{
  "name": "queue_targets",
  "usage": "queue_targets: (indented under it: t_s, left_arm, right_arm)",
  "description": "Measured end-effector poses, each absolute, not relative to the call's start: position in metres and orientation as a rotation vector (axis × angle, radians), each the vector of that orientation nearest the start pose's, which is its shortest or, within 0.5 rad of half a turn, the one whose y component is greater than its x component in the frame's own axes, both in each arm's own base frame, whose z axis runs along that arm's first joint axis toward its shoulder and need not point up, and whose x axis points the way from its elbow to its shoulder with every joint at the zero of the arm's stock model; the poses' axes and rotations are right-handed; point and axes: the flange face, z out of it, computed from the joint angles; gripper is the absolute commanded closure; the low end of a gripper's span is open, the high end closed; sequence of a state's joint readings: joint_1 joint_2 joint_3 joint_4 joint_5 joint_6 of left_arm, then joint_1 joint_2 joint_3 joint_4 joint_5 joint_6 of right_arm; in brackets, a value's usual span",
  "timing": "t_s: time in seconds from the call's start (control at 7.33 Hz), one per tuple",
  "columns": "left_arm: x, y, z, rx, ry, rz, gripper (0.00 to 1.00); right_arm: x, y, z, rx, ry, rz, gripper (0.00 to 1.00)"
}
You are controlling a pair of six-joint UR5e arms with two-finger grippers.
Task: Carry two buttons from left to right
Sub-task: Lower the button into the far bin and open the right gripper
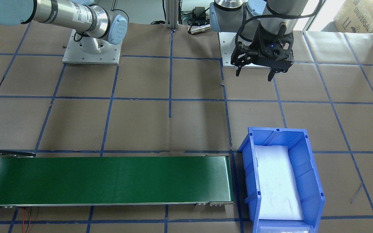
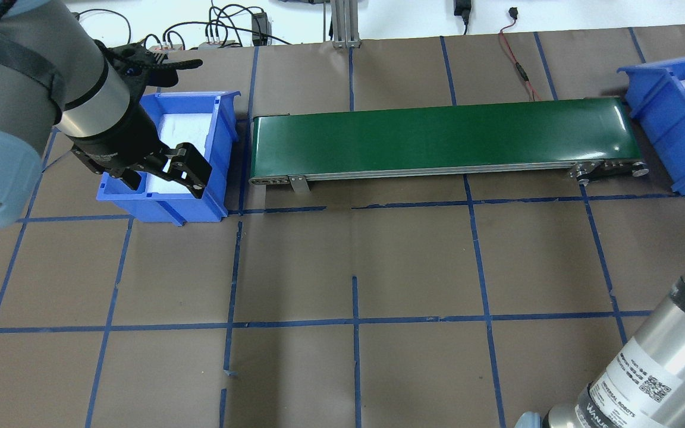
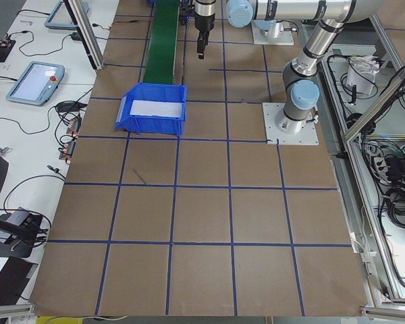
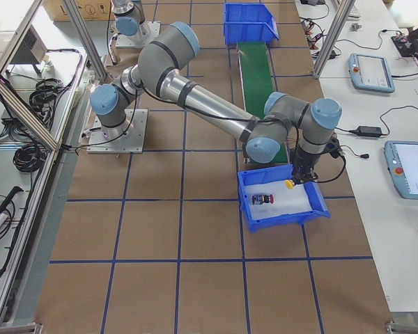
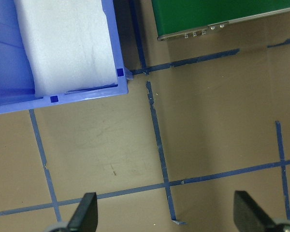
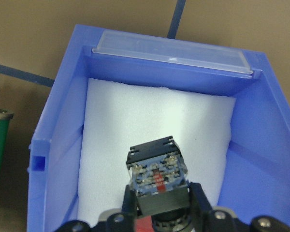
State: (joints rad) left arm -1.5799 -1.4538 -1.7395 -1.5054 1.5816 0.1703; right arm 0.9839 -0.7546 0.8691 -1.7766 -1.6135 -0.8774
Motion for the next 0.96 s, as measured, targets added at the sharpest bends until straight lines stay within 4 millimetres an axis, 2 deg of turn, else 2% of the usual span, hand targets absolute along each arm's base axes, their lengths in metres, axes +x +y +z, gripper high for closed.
queue_targets:
  t_s: [0.27,0.55,0.96]
  left_arm:
    - [-0.136,-0.445,0.463,0.278,3.12,-0.018,0.0]
    - [-0.136,-0.446,0.464,0.274,3.124,-0.025,0.0]
    - [-0.135,-0.446,0.469,0.269,3.127,-0.044,0.0]
  right_arm:
    - [-0.357,-0.745,0.286,-0.457,3.169,-0.051,0.94]
    - [-0.374,-0.739,0.262,-0.422,3.141,-0.03,0.93]
    - [-0.376,-0.735,0.254,-0.393,3.108,0.015,0.92]
